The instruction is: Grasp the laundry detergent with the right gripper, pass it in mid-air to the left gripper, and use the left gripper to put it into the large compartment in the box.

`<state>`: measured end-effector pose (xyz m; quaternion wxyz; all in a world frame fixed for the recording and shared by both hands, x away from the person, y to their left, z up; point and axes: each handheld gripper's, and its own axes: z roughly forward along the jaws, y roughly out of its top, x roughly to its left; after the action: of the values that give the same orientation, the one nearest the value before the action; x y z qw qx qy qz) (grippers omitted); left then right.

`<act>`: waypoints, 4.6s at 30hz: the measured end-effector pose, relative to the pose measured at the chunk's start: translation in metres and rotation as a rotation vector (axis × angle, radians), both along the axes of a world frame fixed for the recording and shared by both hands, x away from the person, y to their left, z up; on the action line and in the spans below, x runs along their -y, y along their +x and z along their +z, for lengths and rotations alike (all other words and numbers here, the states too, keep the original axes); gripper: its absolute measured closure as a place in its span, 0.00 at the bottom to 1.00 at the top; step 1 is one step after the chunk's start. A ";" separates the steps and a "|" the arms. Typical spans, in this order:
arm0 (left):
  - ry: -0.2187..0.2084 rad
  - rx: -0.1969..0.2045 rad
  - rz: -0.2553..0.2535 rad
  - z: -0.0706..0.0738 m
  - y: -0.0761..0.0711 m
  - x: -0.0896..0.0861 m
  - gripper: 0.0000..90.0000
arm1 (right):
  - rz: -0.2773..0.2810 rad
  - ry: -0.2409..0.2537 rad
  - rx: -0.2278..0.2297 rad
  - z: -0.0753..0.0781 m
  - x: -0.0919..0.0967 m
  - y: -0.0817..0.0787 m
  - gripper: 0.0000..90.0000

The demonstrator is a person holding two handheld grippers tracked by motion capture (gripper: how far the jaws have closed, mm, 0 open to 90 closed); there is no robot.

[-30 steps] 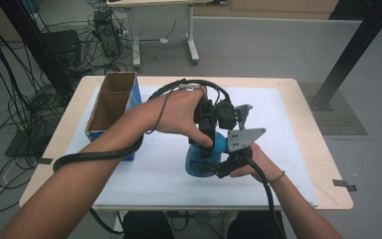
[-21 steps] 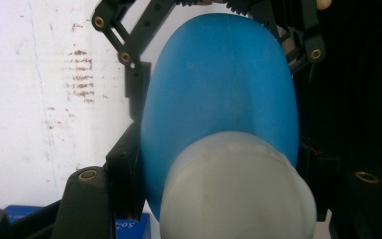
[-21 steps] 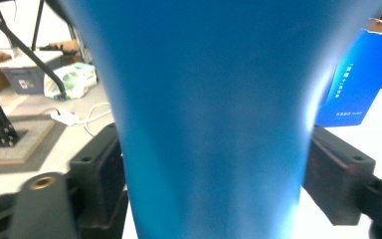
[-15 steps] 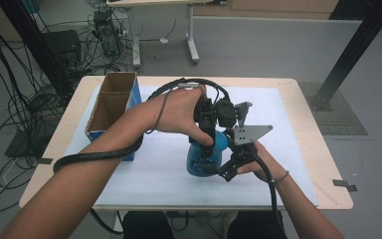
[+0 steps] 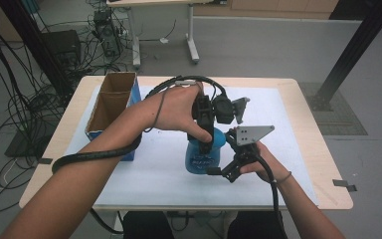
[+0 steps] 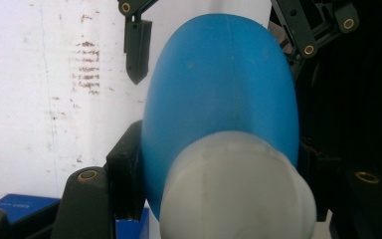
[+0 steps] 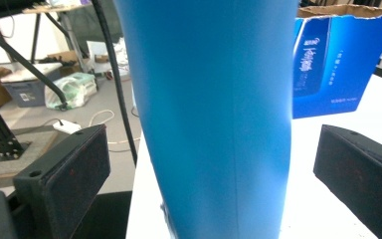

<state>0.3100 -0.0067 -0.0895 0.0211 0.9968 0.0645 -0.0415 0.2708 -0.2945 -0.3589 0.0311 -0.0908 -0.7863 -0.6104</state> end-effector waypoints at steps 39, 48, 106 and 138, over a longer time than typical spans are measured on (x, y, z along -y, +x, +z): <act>-0.147 0.111 0.615 0.076 0.031 -0.090 0.42 | -0.083 -0.055 -0.008 -0.007 0.007 -0.009 0.02; -0.135 0.162 0.828 0.097 0.041 -0.122 0.42 | -0.098 -0.045 0.003 -0.003 0.009 -0.013 0.02; 0.036 0.116 1.485 0.029 0.101 -0.246 0.42 | -0.156 -0.048 0.008 -0.005 0.015 -0.024 0.05; 0.094 0.055 1.474 -0.025 0.109 -0.244 0.42 | -0.179 -0.055 0.007 -0.004 0.020 -0.028 0.05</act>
<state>0.4186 0.2374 -0.1149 0.0024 0.6955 0.7184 0.0114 0.2432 -0.3150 -0.3624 -0.0289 -0.1593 -0.7916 -0.5893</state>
